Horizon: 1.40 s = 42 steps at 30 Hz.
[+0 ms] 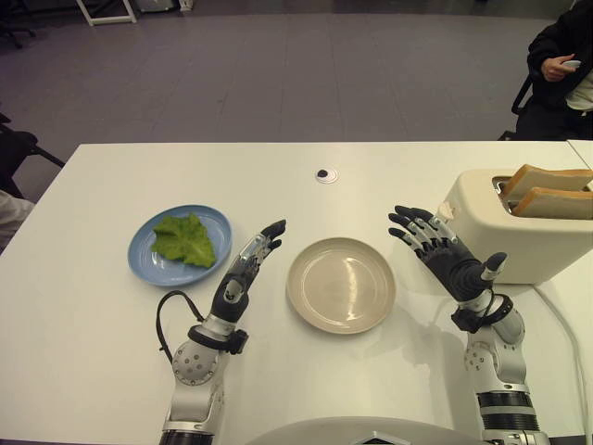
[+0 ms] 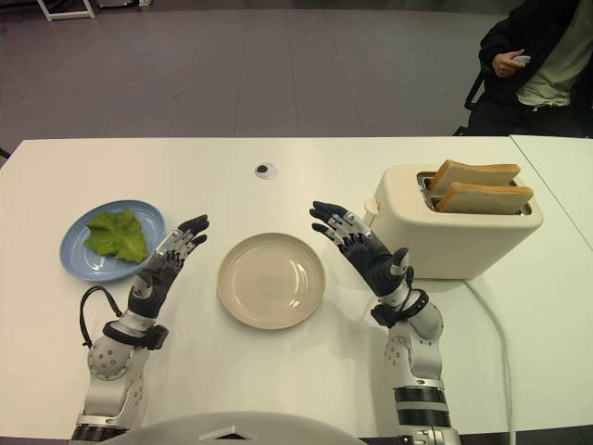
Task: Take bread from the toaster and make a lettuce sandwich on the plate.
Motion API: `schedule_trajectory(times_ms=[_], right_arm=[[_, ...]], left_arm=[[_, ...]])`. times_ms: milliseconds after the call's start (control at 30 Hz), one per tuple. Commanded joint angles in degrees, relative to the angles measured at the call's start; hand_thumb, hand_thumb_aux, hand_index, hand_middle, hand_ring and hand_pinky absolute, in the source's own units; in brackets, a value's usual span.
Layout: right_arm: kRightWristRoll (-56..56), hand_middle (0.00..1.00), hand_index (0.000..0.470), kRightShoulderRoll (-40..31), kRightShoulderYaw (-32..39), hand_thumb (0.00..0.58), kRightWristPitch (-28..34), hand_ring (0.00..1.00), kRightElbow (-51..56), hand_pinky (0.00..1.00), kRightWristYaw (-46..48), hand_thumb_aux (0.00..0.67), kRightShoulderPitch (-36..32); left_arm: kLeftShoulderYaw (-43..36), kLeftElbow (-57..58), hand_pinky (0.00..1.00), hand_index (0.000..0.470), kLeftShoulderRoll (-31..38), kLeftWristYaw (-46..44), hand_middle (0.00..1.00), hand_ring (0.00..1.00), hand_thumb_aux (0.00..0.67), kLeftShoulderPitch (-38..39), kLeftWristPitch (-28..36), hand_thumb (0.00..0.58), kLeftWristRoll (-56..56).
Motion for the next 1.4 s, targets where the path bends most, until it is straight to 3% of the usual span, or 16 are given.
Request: schedule_trajectory(times_ms=[33, 400, 533, 600, 667, 733, 800, 900, 967, 1067, 1233, 1267, 1300, 1400], right_arm=[[0.7, 0.00, 0.000, -0.4, -0.3, 0.000, 1.3, 0.00, -0.1, 0.00, 0.5, 0.000, 0.3], [-1.0, 0.00, 0.000, -0.3, 0.1, 0.000, 1.4, 0.00, 1.0, 0.00, 1.2, 0.000, 0.1], [-2.9, 0.00, 0.000, -0.9, -0.6, 0.000, -2.5, 0.00, -1.5, 0.00, 1.0, 0.000, 0.2], [-1.4, 0.00, 0.000, -3.2, -5.4, 0.000, -4.6, 0.00, -8.9, 0.00, -1.2, 0.000, -0.1], [4.1, 0.00, 0.000, -11.0, -18.5, 0.000, -2.7, 0.00, -11.4, 0.00, -8.2, 0.000, -6.2], [3.6, 0.00, 0.000, -20.1, -28.3, 0.000, -3.6, 0.00, -3.8, 0.00, -10.7, 0.000, -12.0], [-4.8, 0.00, 0.000, -27.5, -31.4, 0.000, -9.8, 0.00, 5.4, 0.00, -10.2, 0.000, -14.5], [-23.6, 0.00, 0.000, -35.0, -29.9, 0.000, -23.2, 0.00, 19.1, 0.00, -14.4, 0.000, -17.0], [-38.6, 0.00, 0.000, -39.2, -29.0, 0.000, -29.8, 0.00, 26.3, 0.00, -23.0, 0.000, -17.8], [-49.2, 0.00, 0.000, -42.5, -26.7, 0.000, -34.4, 0.00, 34.6, 0.00, -32.7, 0.000, -18.4], [-57.5, 0.00, 0.000, -45.3, -19.5, 0.000, -38.2, 0.00, 46.5, 0.00, -44.6, 0.000, -19.9], [-58.3, 0.00, 0.138, -45.6, -17.8, 0.291, -38.7, 0.00, 47.8, 0.00, -45.8, 0.197, -20.3], [-58.9, 0.00, 0.249, -45.9, -16.3, 0.452, -39.3, 0.00, 48.8, 0.00, -46.7, 0.355, -20.6], [-58.9, 0.00, 0.282, -46.5, -13.1, 0.487, -40.7, 0.00, 50.7, 0.00, -48.5, 0.402, -21.2]], left_arm=[[-0.1, -0.4, 0.00, 0.000, 0.1, -0.2, 0.00, 0.00, 0.000, 0.3, 1.1, 0.000, 0.3], [-0.1, 0.0, 0.00, 0.000, 0.0, -0.5, 0.00, 0.00, 0.000, 0.0, 1.1, 0.000, 0.2], [-0.3, 0.3, 0.00, 0.000, -0.2, -0.5, 0.00, 0.00, 0.000, -0.3, 1.1, 0.000, 0.4], [-0.6, 0.5, 0.00, 0.000, -0.2, -0.8, 0.00, 0.00, 0.000, -0.8, 1.3, 0.000, 0.5], [-0.8, 0.8, 0.00, 0.000, -0.3, -0.9, 0.00, 0.00, 0.000, -1.0, 1.4, 0.000, 0.6], [-1.0, 0.8, 0.00, 0.000, -0.6, -0.7, 0.00, 0.00, 0.000, -0.8, 1.3, 0.000, 1.0], [-1.2, 0.9, 0.00, 0.000, -0.8, -0.6, 0.00, 0.00, 0.000, -0.7, 1.2, 0.000, 1.2], [-1.4, 0.7, 0.00, 0.000, -1.0, -0.5, 0.00, 0.00, 0.000, -0.6, 1.3, 0.000, 1.6], [-1.4, 0.7, 0.00, 0.000, -1.1, -0.5, 0.00, 0.00, 0.000, -0.7, 1.2, 0.000, 1.7], [-1.2, 0.7, 0.00, 0.000, -1.2, -0.5, 0.00, 0.00, 0.000, -0.7, 1.1, 0.000, 1.7], [-1.2, 0.5, 0.00, 0.000, -1.2, -0.4, 0.00, 0.00, 0.000, -0.2, 1.0, 0.000, 1.7], [-1.2, 0.5, 0.00, 0.000, -1.2, -0.4, 0.00, 0.00, 0.000, -0.2, 1.0, 0.000, 1.7], [-1.1, 0.5, 0.00, 0.000, -1.2, -0.4, 0.00, 0.00, 0.000, -0.2, 1.0, 0.000, 1.6], [-1.1, 0.4, 0.00, 0.000, -1.2, -0.4, 0.00, 0.00, 0.000, -0.2, 1.1, 0.000, 1.7]])
